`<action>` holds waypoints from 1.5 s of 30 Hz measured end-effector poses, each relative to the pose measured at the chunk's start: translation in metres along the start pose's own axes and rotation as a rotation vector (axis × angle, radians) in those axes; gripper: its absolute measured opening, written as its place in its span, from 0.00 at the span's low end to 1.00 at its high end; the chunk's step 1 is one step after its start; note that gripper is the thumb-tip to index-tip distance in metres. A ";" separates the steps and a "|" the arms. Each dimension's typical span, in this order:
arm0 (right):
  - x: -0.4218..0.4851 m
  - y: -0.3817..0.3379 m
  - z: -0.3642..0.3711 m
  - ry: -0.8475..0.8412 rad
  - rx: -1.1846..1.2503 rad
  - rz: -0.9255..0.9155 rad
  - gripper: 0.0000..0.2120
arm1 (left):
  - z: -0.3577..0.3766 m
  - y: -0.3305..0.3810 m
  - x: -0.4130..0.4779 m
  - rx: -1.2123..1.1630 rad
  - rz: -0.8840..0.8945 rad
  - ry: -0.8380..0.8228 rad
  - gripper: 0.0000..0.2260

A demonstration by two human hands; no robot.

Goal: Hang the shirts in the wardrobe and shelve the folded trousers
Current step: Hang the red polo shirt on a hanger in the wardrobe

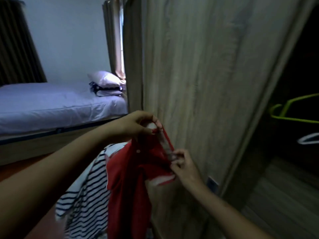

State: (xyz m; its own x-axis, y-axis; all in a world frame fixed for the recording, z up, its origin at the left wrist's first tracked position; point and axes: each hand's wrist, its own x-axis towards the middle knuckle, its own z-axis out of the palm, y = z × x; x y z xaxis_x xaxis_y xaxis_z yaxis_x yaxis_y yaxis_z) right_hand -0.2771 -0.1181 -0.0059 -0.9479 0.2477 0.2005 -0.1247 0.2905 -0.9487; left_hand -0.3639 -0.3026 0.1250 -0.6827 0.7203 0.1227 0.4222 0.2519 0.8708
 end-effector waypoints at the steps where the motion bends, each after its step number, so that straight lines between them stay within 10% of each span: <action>1: -0.004 -0.003 -0.016 0.041 -0.074 -0.039 0.20 | 0.010 0.013 0.002 0.049 0.062 -0.042 0.10; 7: -0.057 -0.003 -0.106 -0.023 -0.289 -0.036 0.40 | 0.073 0.082 0.013 0.302 0.387 -0.114 0.08; 13: -0.109 0.002 -0.183 0.205 -0.505 -0.060 0.16 | 0.122 0.117 0.025 0.753 0.657 0.034 0.10; 17: -0.147 -0.034 -0.262 0.366 -0.614 -0.133 0.14 | 0.176 0.115 0.045 0.997 0.378 0.068 0.05; 21: -0.169 -0.069 -0.294 0.333 -0.659 -0.125 0.14 | 0.216 0.091 0.060 1.041 0.416 -0.213 0.37; 23: -0.176 -0.076 -0.307 0.284 -0.656 -0.066 0.12 | 0.226 0.082 0.076 1.026 0.461 -0.232 0.54; 26: -0.183 -0.093 -0.327 0.223 -0.526 0.089 0.07 | 0.244 0.098 0.078 0.720 0.558 -0.284 0.29; 31: -0.144 -0.117 -0.376 1.024 -0.272 0.062 0.07 | 0.265 0.126 0.086 0.440 0.485 -0.261 0.27; 39: -0.049 -0.103 -0.402 0.994 -0.179 0.313 0.49 | 0.268 0.149 0.093 0.262 0.325 -0.341 0.25; 45: -0.046 -0.097 -0.404 1.096 -0.249 0.252 0.10 | 0.258 0.147 0.100 0.217 0.266 -0.340 0.25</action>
State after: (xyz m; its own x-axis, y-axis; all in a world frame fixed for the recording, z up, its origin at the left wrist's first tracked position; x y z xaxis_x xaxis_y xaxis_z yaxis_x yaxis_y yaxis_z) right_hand -0.1033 0.2161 0.1760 -0.1580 0.9597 0.2325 0.2092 0.2626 -0.9419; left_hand -0.2161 -0.0268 0.1429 -0.3158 0.9394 0.1336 0.6951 0.1333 0.7064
